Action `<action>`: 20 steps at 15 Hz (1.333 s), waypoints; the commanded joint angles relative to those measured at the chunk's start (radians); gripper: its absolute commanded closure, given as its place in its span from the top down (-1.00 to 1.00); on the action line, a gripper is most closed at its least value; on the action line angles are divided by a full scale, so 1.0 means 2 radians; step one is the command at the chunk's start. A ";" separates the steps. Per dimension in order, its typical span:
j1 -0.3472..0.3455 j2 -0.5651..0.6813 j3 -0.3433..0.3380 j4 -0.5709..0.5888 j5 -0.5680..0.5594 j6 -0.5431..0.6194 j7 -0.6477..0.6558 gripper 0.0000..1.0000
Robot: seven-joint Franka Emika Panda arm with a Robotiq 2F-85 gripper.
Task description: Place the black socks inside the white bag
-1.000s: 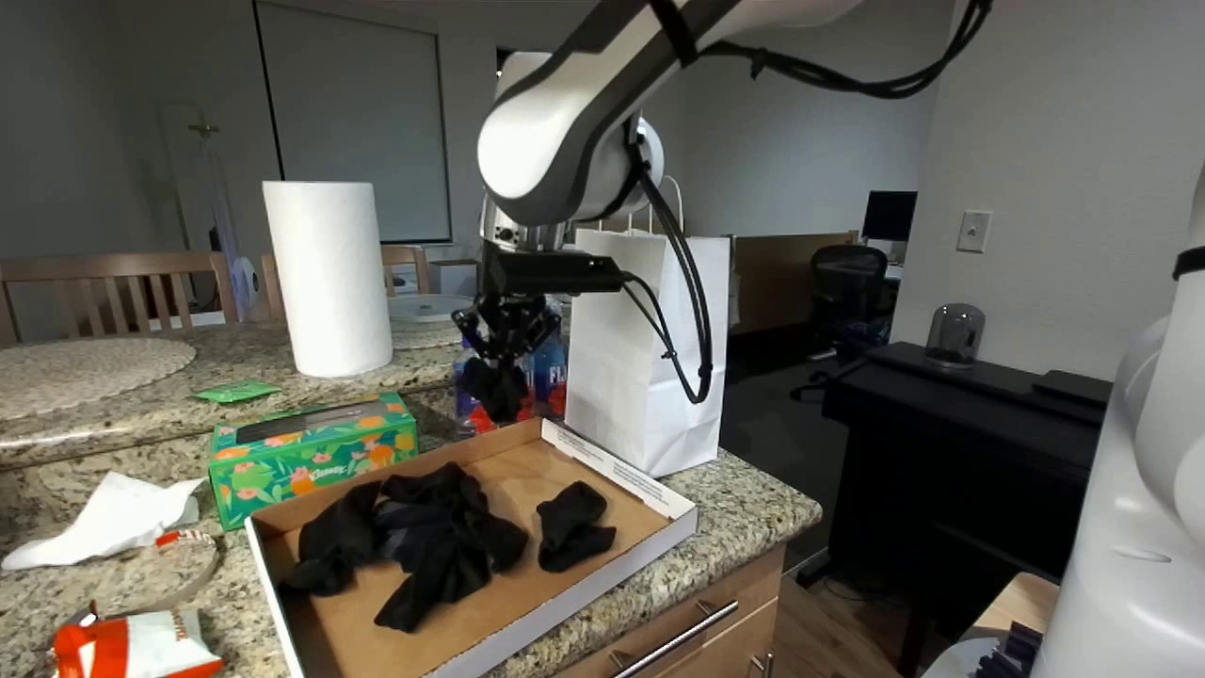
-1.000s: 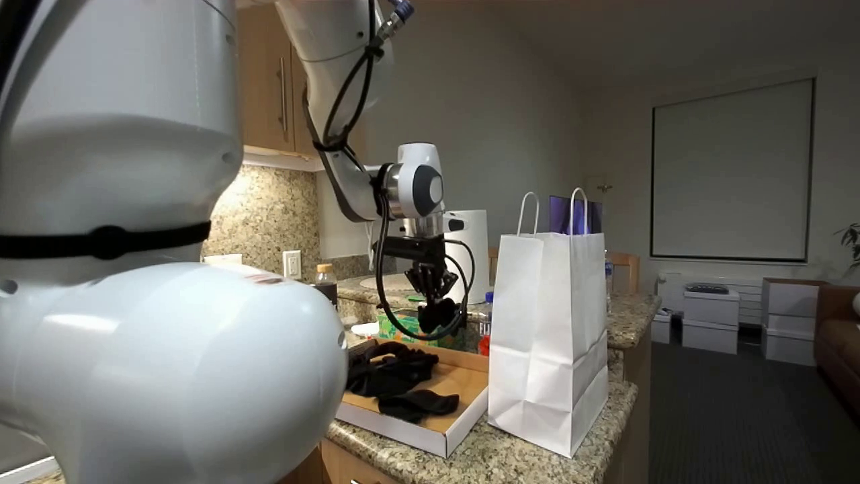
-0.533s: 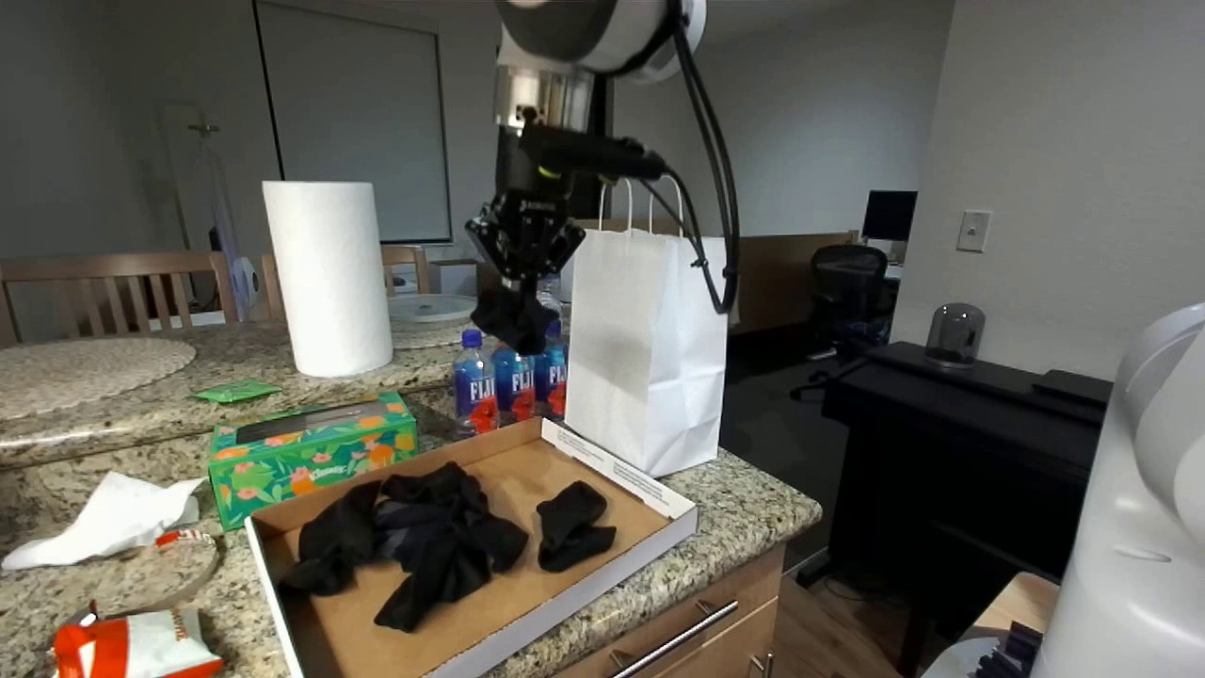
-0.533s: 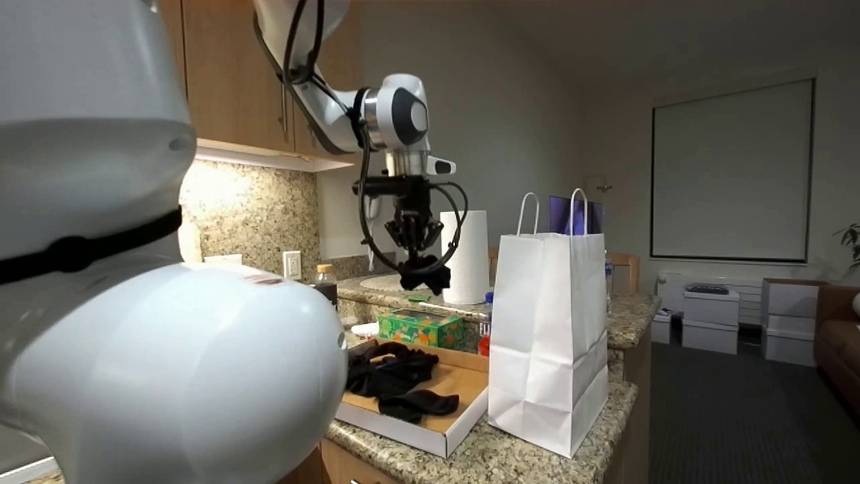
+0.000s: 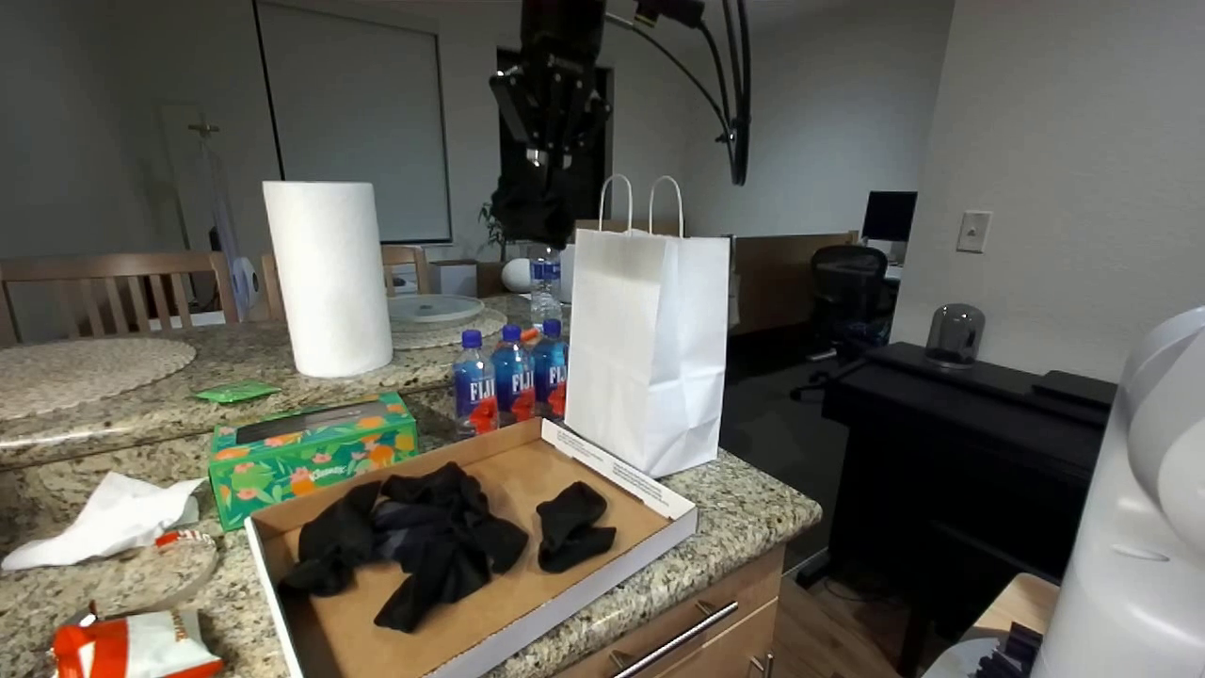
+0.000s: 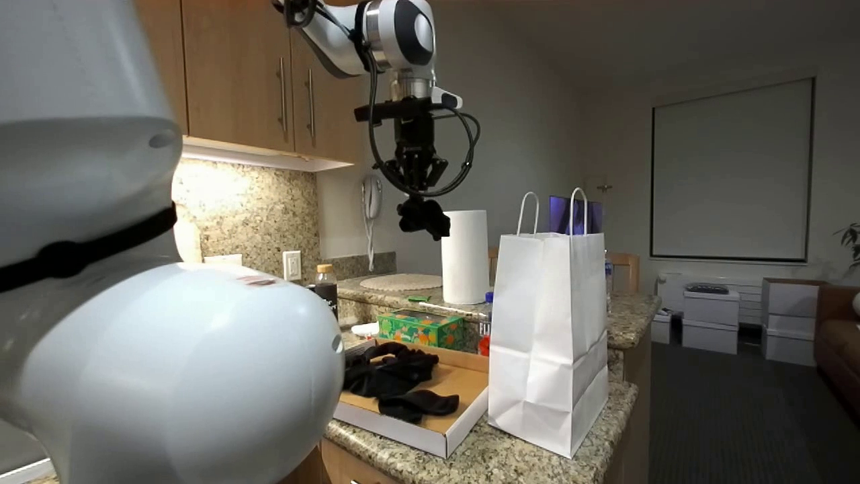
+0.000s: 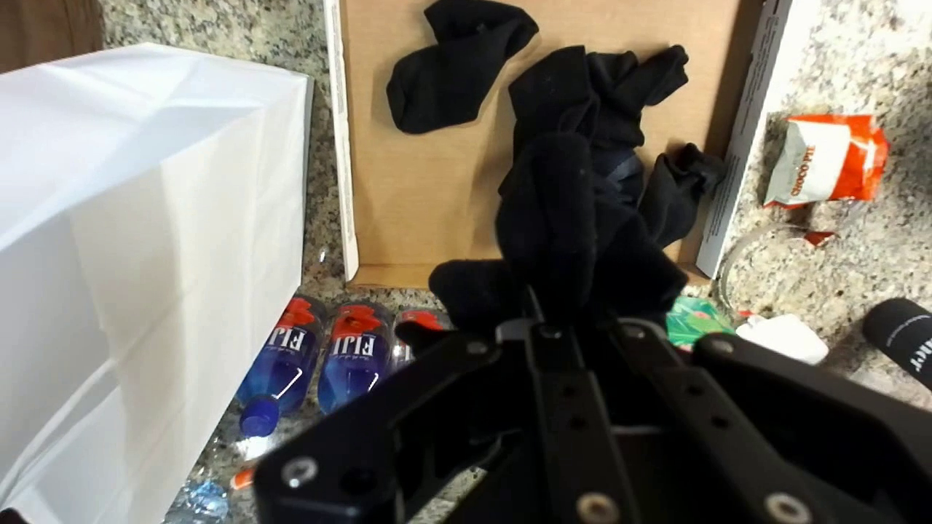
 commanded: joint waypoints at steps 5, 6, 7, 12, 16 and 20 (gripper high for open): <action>-0.036 0.000 -0.034 0.059 0.058 -0.010 -0.023 -0.86; -0.041 -0.003 -0.040 0.062 0.066 -0.009 -0.021 -0.86; -0.047 -0.010 -0.049 0.062 0.076 -0.006 -0.020 -0.86; -0.075 -0.030 -0.084 0.063 0.114 -0.007 -0.012 -0.86; -0.099 -0.042 -0.102 0.056 0.125 0.006 0.000 -0.87; -0.121 -0.039 -0.120 0.043 0.137 0.027 0.009 -0.87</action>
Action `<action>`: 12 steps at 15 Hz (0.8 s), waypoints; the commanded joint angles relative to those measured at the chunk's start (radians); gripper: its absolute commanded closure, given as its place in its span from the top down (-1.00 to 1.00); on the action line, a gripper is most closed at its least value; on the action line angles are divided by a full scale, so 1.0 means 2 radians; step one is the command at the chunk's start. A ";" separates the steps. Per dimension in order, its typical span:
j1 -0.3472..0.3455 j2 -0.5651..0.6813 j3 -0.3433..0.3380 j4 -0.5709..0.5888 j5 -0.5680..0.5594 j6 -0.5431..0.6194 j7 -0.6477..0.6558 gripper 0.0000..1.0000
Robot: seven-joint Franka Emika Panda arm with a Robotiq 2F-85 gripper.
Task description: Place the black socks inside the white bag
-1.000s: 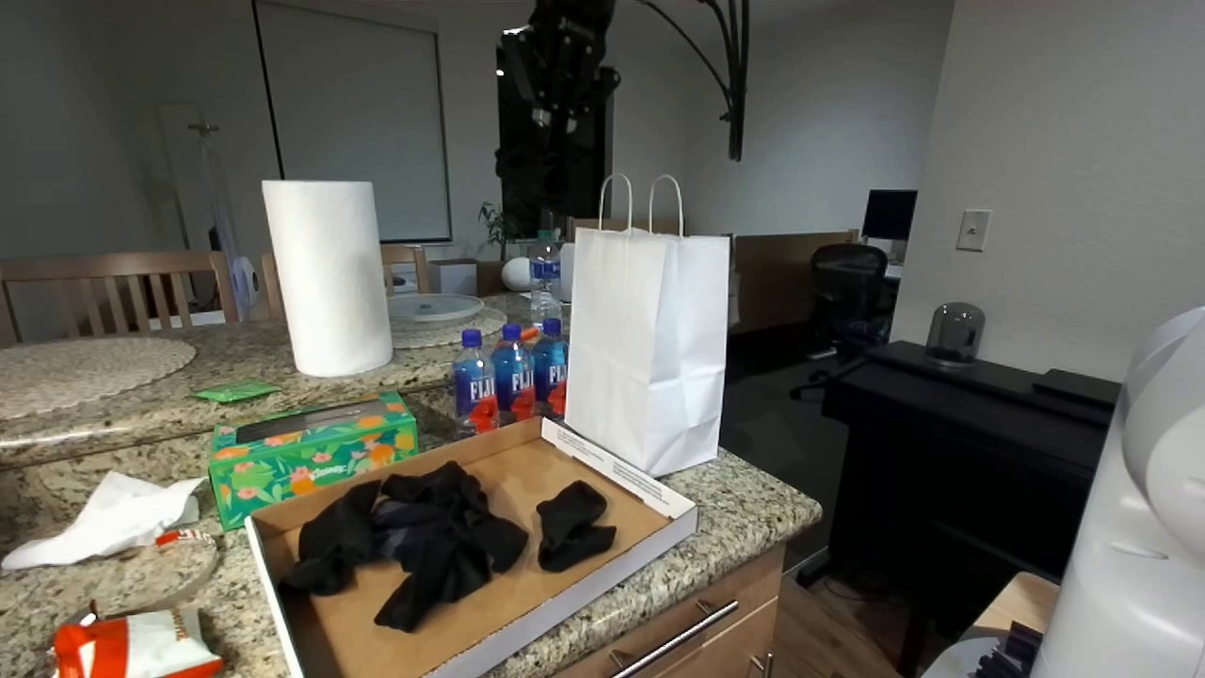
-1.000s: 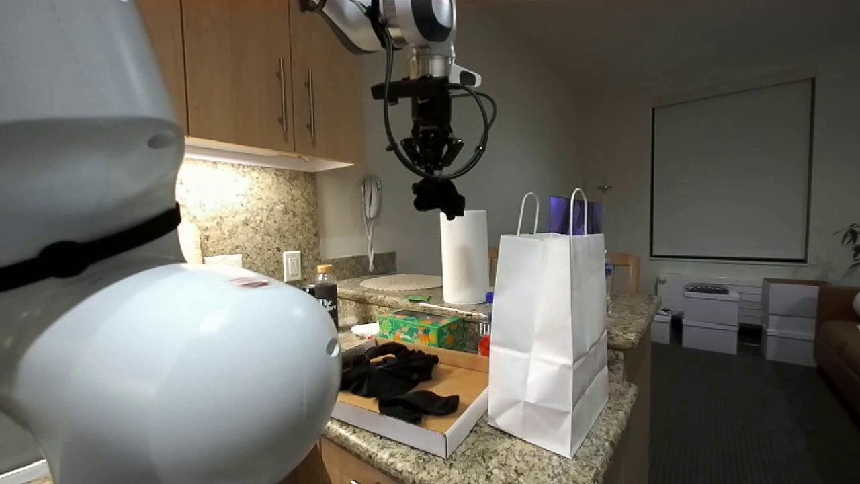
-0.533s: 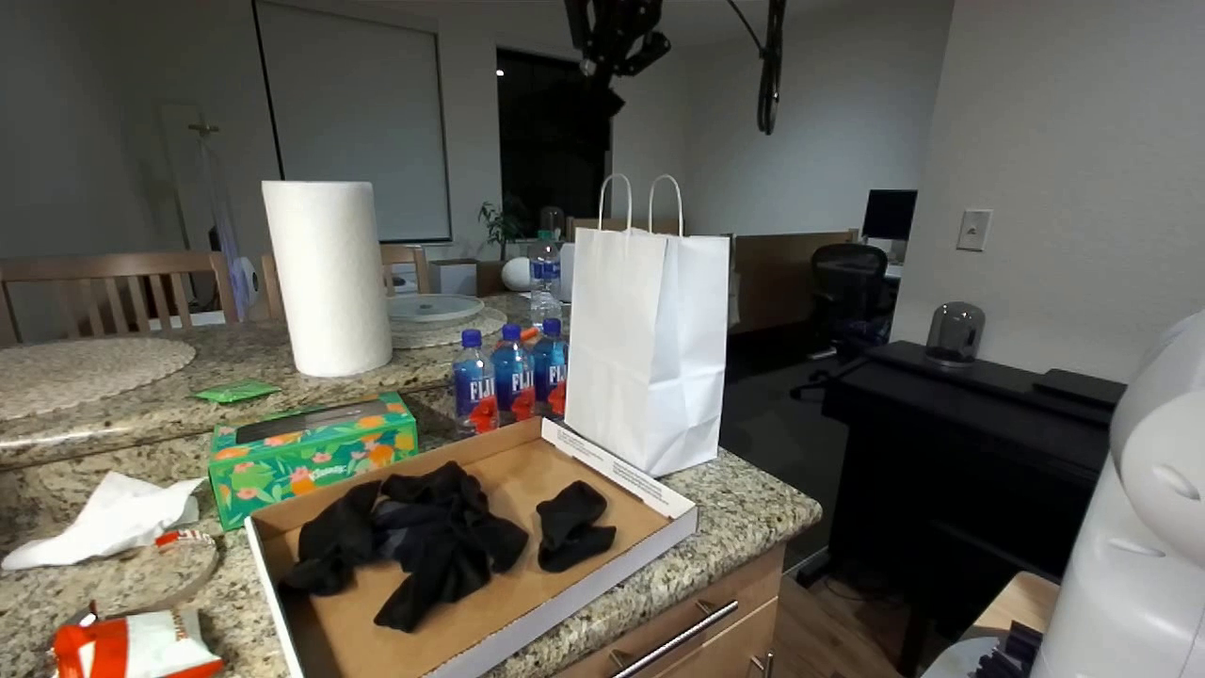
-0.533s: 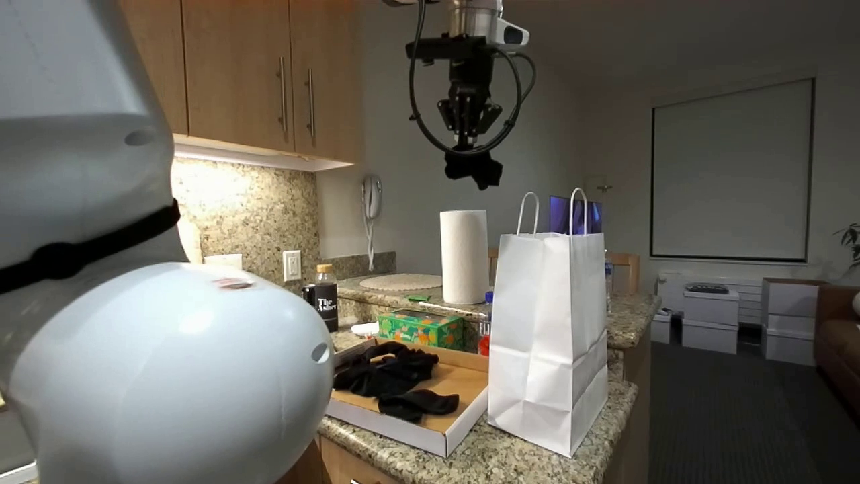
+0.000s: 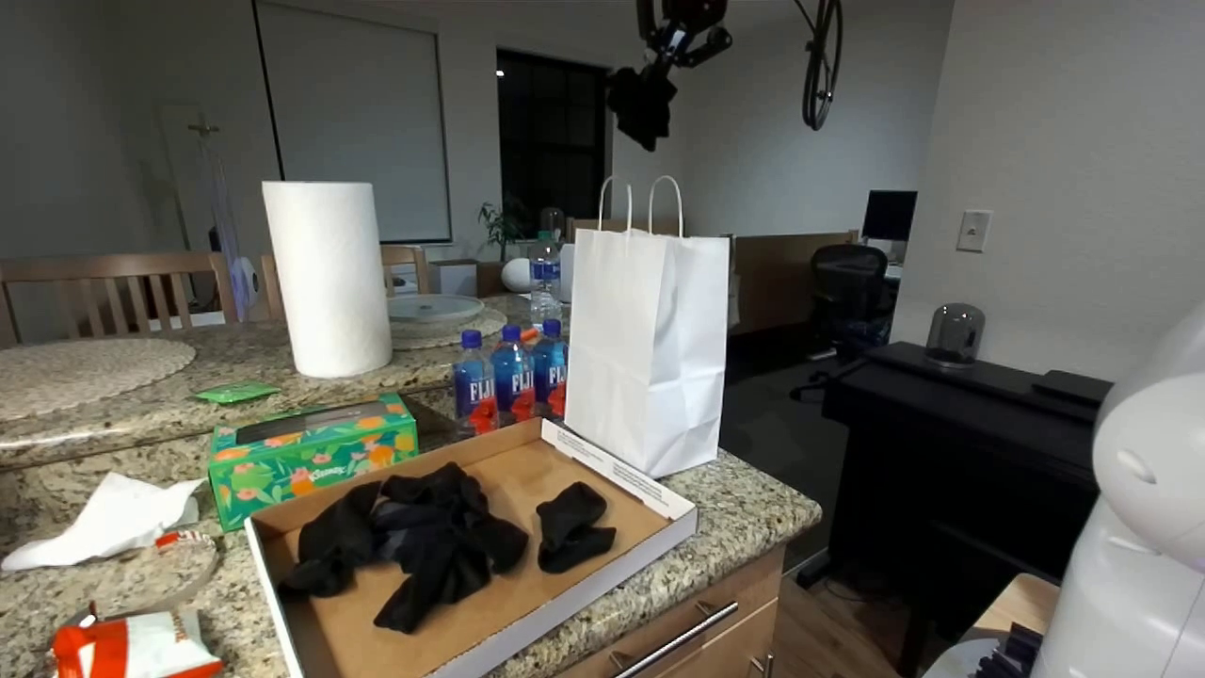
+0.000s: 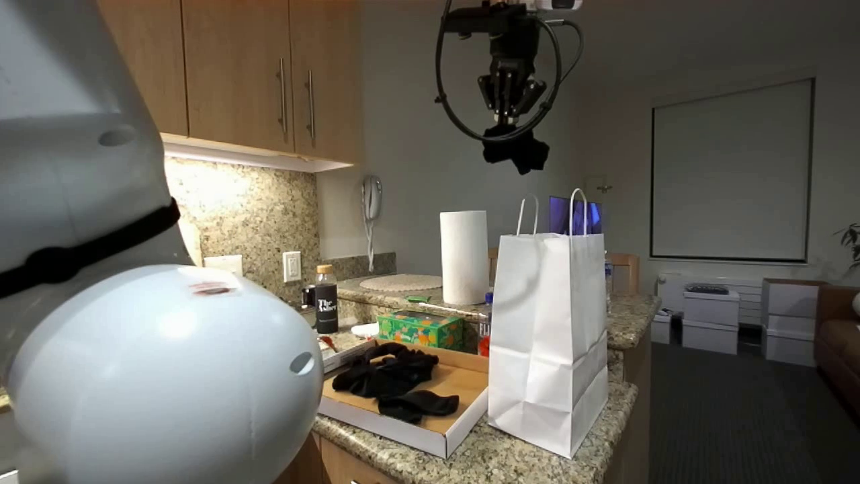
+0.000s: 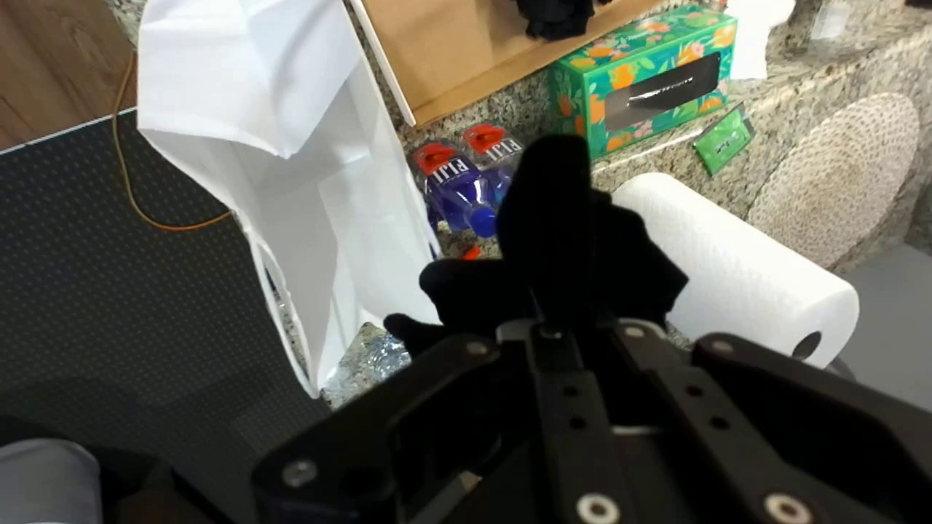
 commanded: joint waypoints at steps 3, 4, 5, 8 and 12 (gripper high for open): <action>-0.022 0.009 -0.015 -0.029 0.032 0.030 0.007 -0.87; -0.023 0.014 -0.016 -0.031 0.034 0.029 0.007 -0.87; -0.023 0.025 -0.017 -0.031 0.037 0.026 0.007 -0.87; -0.022 0.050 -0.017 -0.030 0.043 0.021 0.006 -0.86; -0.025 0.080 -0.018 -0.026 0.047 0.016 0.009 -0.87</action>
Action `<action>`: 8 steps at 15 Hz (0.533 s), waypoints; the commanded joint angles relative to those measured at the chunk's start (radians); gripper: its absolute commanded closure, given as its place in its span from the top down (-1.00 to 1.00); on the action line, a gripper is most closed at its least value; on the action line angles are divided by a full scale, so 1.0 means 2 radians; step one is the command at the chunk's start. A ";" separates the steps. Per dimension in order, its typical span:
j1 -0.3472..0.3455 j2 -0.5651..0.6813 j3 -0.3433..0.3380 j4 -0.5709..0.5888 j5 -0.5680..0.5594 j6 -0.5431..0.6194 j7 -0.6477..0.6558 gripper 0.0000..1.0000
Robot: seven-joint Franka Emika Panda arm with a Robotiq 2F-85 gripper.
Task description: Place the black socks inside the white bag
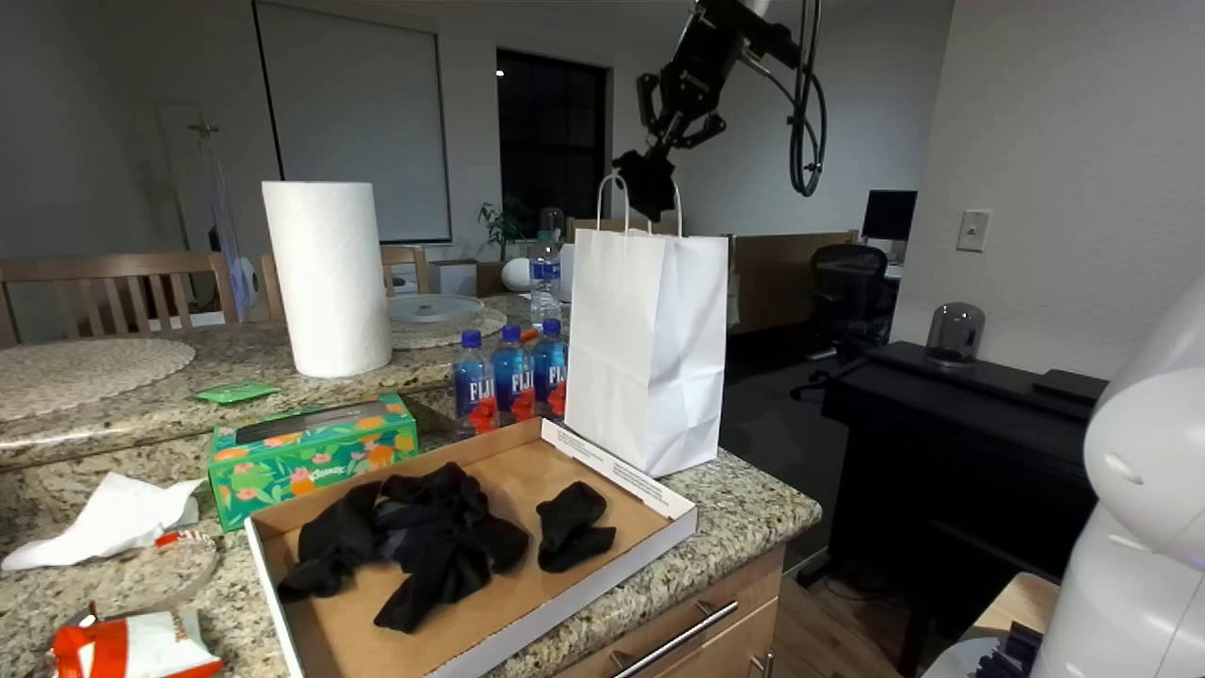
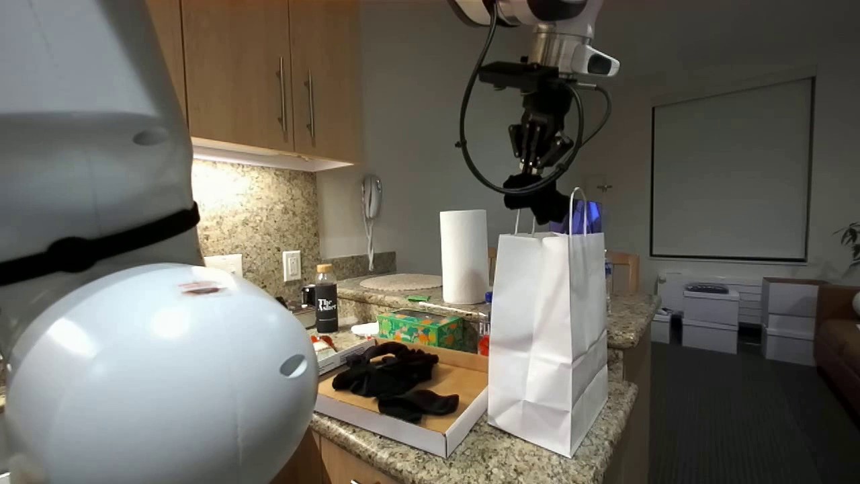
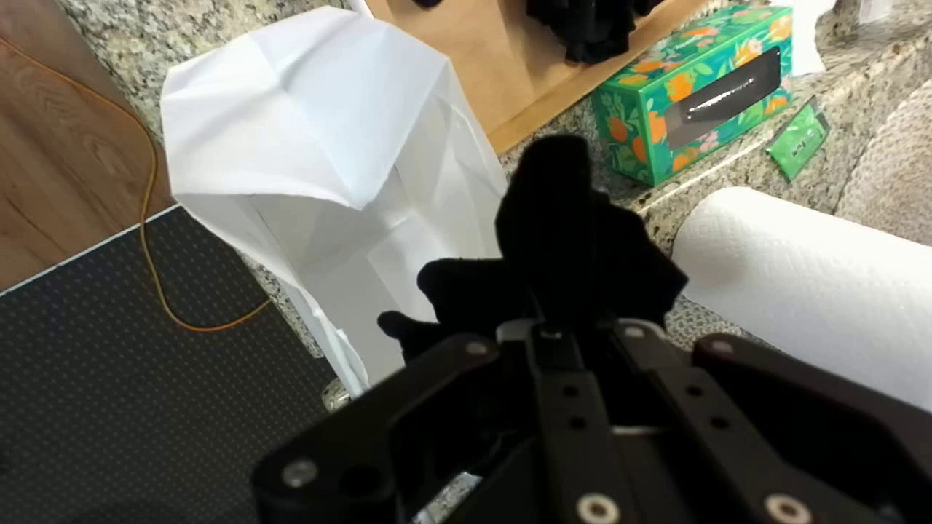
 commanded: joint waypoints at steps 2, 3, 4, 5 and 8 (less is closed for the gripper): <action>-0.010 0.025 -0.001 0.003 0.020 -0.002 0.008 -0.87; -0.011 0.030 -0.003 0.002 0.023 -0.003 0.008 -0.86; -0.012 0.032 -0.004 0.000 0.026 -0.002 0.008 -0.86; -0.014 0.036 -0.005 0.000 0.028 -0.003 0.008 -0.87; -0.019 0.042 -0.007 -0.002 0.034 -0.003 0.007 -0.87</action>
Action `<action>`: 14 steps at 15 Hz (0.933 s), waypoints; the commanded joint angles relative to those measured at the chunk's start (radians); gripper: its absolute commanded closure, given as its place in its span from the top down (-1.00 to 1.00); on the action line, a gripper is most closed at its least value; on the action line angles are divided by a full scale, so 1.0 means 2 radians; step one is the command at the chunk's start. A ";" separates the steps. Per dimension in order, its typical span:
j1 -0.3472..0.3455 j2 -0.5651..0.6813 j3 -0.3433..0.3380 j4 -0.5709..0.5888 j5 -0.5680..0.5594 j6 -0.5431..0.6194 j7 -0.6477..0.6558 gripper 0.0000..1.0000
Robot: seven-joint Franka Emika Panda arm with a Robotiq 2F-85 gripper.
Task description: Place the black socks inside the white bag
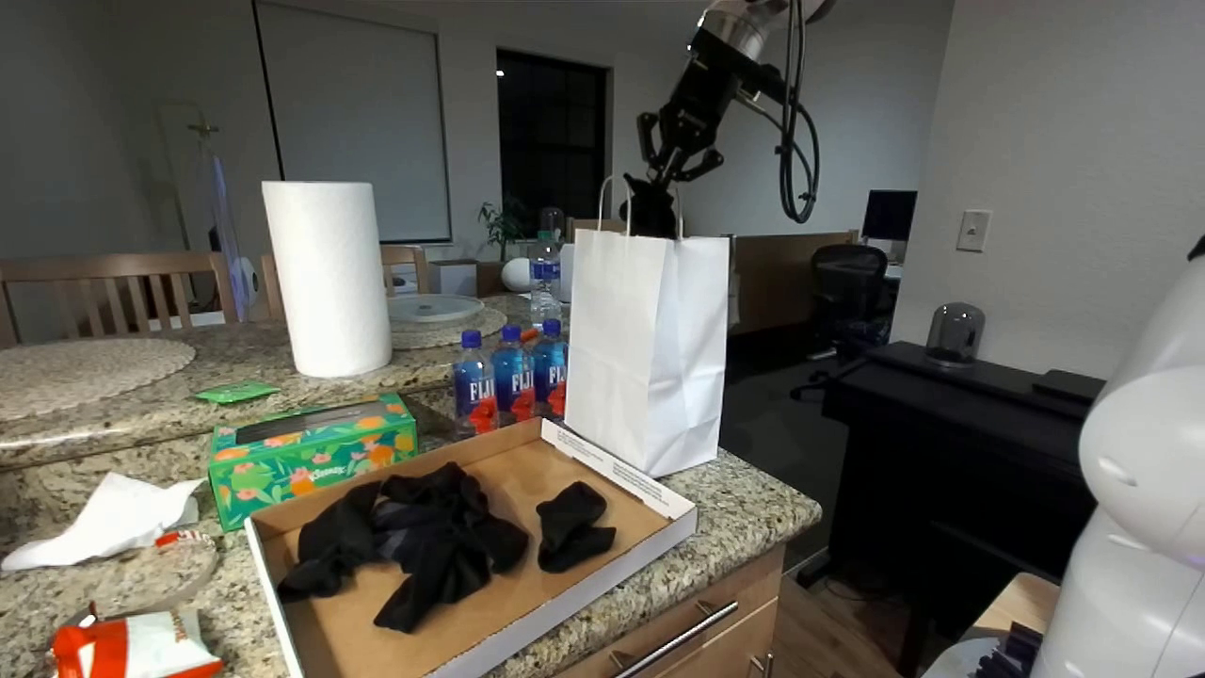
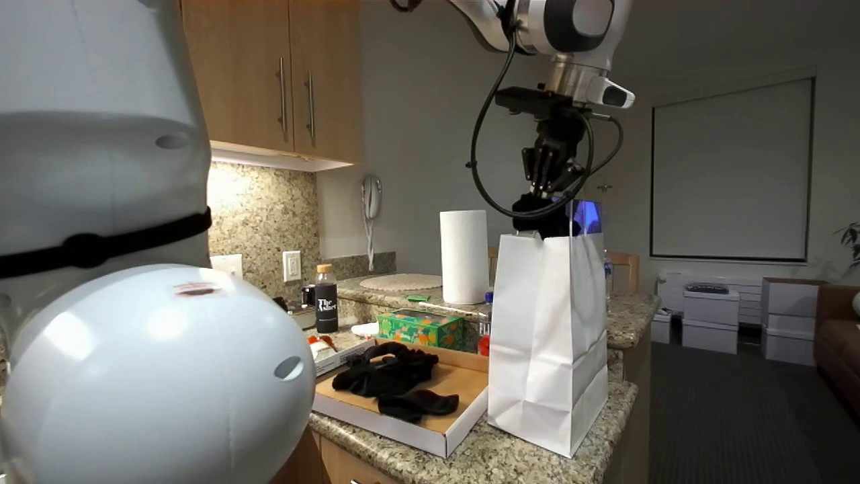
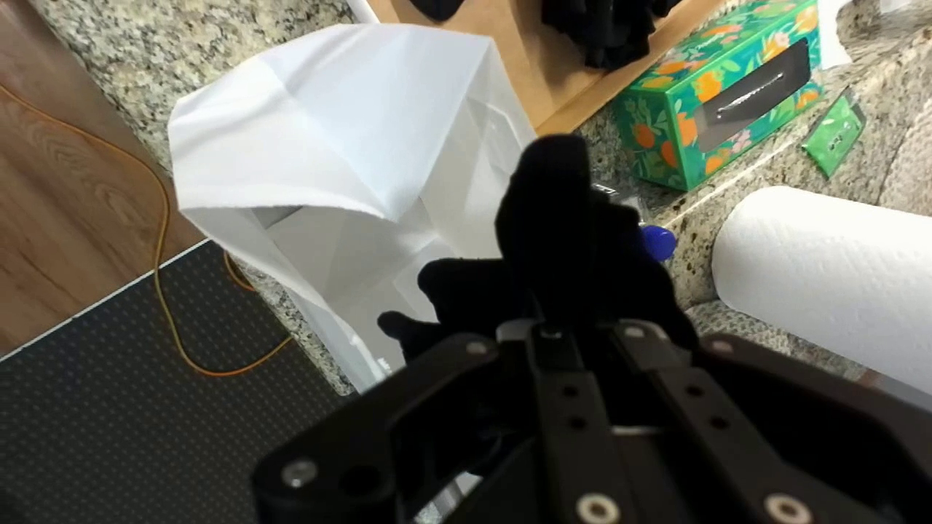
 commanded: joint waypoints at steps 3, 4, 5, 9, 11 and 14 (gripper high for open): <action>-0.011 0.004 0.000 -0.003 0.020 -0.001 0.007 -0.87; -0.011 0.003 0.000 -0.003 0.020 -0.001 0.007 -0.87; -0.011 0.002 0.000 -0.003 0.021 0.000 0.007 -0.34; -0.010 0.002 0.000 -0.003 0.025 0.001 0.006 0.05; -0.010 0.001 0.000 -0.004 0.027 0.001 0.006 0.31; -0.010 -0.007 0.000 -0.006 0.030 0.003 0.003 0.68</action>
